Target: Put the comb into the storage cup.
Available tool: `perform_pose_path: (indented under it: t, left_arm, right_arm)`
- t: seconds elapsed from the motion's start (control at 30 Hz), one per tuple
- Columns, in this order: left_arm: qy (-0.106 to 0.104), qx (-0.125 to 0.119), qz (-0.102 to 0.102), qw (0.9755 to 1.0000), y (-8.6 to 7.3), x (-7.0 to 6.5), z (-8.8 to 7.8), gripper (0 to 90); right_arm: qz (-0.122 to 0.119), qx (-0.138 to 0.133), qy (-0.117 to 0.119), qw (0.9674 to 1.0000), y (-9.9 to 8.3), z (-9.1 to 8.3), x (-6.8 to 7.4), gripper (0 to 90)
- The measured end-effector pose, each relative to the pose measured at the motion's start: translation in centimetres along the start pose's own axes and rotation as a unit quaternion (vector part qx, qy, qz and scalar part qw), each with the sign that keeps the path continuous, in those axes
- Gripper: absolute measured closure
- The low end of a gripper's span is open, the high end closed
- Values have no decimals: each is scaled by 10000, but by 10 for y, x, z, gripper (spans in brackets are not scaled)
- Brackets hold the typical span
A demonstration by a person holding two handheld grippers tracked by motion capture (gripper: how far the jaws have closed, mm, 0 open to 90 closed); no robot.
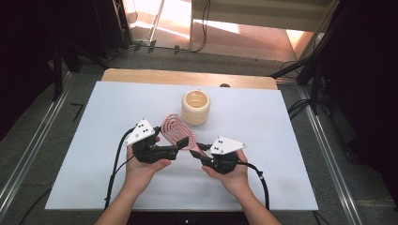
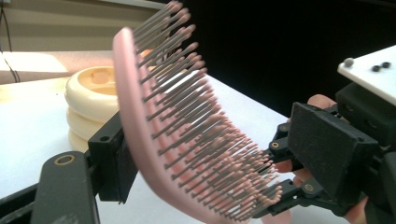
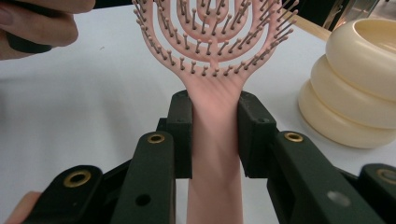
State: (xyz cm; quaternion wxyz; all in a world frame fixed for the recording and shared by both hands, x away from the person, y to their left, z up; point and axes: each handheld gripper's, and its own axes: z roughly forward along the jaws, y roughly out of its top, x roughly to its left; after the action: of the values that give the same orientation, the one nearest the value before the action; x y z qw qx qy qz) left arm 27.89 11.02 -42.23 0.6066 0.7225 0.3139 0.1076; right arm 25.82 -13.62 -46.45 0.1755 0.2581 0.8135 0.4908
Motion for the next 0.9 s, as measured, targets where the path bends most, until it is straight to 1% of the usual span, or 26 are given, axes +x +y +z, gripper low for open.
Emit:
perform_pose_path:
  t: [0.07,0.1,0.17,0.27,0.3,0.33,0.37,0.43,0.53,0.57,0.63,0.73,0.77,0.8,0.83,0.87,0.9]
  left_arm:
    - [-2,-23,-53,10000,0,1,1,223]
    - [-6,-19,-84,10000,0,1,1,229]
    - [-43,-26,-156,9999,0,1,1,232]
    - [-28,-46,-216,9998,0,0,2,247]
    - [16,-41,-231,9997,0,0,1,253]
    - [46,-56,-282,9996,0,1,1,269]
    - [30,-74,-311,9995,0,1,1,290]
    - [51,-87,-300,9995,0,1,-1,327]
    - [89,-128,-353,9993,1,3,-3,417]
    - [69,-145,-394,9991,1,4,-3,438]
    - [10,-146,-430,9990,1,4,-3,453]
    - [-2,-117,-485,9988,2,3,-3,466]
    - [-6,-118,-497,9987,2,2,-3,478]
    - [-9,-114,-487,9987,2,2,-3,487]
    - [-23,-129,-481,9988,3,1,-4,501]
    - [-36,-144,-483,9987,3,1,-4,534]
    - [-61,-146,-484,9987,3,1,-5,542]
  right_arm:
    - [-34,-56,25,10000,0,-1,1,678]
    - [-77,-93,0,9999,1,-1,2,678]
    - [-86,-120,-13,9999,1,-1,4,678]
    - [-142,-130,-29,9998,1,0,6,678]
    - [-178,-146,-33,9997,1,0,8,678]
    - [-206,-156,-11,9997,1,0,9,678]
    - [-222,-165,3,9996,2,0,10,678]
    - [-268,-192,-15,9995,2,1,11,678]
    - [-307,-244,-7,9992,2,1,13,677]
    - [-320,-267,-20,9991,2,0,13,678]
    - [-356,-304,-29,9989,2,0,14,677]
    - [-379,-349,-69,9986,2,0,15,677]
    - [-455,-379,-106,9982,2,0,16,677]
    - [-483,-375,-168,9980,2,-1,17,677]
    - [-502,-385,-218,9978,2,-1,17,677]
    - [-467,-392,-243,9978,2,-1,17,677]
    - [-487,-392,-243,9977,1,0,17,677]
